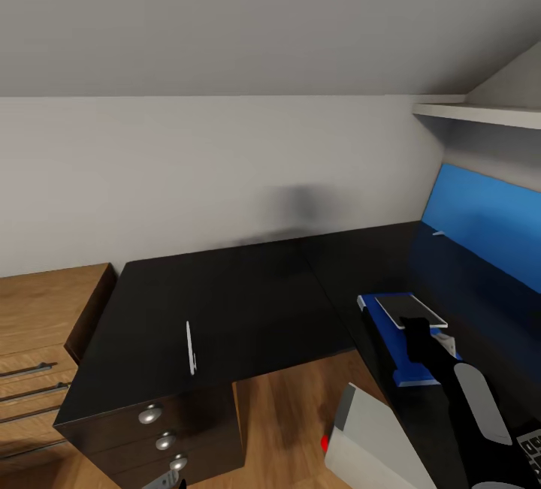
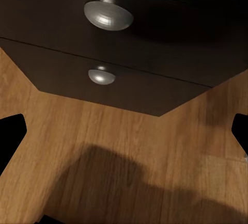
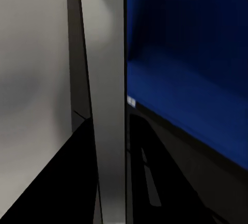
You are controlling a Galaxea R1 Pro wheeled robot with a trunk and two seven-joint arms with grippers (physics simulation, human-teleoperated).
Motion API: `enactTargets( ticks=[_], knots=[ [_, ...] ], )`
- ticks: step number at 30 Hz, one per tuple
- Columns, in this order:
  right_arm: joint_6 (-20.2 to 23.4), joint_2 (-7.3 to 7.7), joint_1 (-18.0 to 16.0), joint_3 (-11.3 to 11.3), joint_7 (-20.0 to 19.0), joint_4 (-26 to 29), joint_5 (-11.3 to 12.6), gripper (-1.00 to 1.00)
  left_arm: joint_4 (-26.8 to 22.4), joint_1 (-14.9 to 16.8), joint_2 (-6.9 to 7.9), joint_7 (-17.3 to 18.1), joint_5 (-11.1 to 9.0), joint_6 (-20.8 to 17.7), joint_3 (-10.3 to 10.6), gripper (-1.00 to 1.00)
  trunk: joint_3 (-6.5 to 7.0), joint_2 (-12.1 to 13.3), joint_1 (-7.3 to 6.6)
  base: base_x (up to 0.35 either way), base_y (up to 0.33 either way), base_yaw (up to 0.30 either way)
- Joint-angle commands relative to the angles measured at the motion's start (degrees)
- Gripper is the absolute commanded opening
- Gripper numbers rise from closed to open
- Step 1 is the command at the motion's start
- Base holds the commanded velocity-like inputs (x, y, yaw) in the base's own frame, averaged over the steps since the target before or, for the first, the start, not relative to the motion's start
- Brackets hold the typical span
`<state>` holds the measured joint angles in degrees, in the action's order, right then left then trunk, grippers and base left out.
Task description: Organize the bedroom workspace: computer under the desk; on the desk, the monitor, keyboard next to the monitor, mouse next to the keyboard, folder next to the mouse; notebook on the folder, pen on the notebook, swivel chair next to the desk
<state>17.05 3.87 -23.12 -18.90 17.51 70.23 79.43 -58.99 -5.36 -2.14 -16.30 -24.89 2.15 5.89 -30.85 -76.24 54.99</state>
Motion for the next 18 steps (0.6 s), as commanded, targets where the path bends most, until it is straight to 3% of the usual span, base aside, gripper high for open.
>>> enactTargets(
  ticks=[1,18],
  knots=[
    [0.4,0.00,0.0,-0.1,0.4,-0.1,-0.1,-1.00,-0.1,0.0,0.03,-0.3,-0.6,0.2,0.2,1.00,-0.06,0.0,0.01,0.000,0.000,0.000],
    [0.4,0.00,0.0,0.0,0.4,-0.1,-0.1,-1.00,-0.1,0.0,0.00,-0.2,-0.6,0.2,0.2,1.00,-0.06,0.0,0.01,0.000,0.000,0.000]
  ],
)
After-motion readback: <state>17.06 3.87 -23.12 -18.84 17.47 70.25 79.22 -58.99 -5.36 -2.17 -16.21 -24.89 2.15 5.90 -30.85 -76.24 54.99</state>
